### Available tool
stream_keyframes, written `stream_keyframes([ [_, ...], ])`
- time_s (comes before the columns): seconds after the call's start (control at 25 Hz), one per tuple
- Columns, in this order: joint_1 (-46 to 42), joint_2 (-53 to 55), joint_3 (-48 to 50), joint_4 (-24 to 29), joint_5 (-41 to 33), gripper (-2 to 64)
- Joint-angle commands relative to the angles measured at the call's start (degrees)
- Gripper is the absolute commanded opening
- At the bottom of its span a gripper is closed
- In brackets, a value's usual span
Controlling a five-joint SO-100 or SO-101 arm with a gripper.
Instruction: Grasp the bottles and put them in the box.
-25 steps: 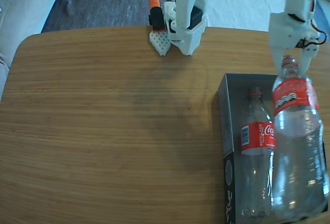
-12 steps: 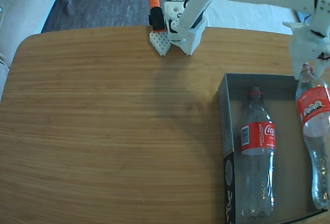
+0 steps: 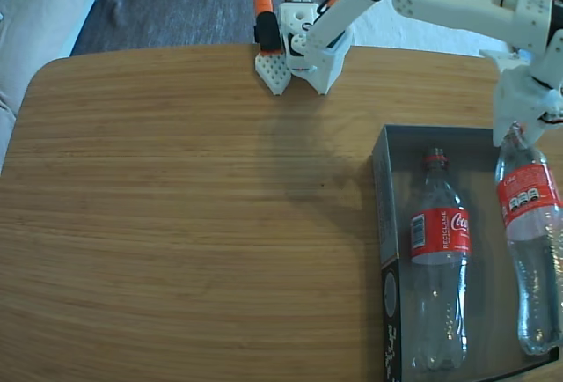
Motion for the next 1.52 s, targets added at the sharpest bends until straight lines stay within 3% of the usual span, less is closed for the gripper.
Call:
stream_keyframes([
  [0.0, 0.3, 0.9, -3.8, 3.4, -0.2, -0.3],
  [0.56, 1.0, -3.1, -3.9, 0.6, -0.3, -0.3],
  [0.88, 2.6, -10.3, -12.2, 1.4, -2.5, -0.3],
  [1.2, 3.4, -11.3, -11.6, 1.1, -2.9, -0.3],
  [1.48, 4.0, -11.3, -11.5, 1.5, -9.3, -0.3],
])
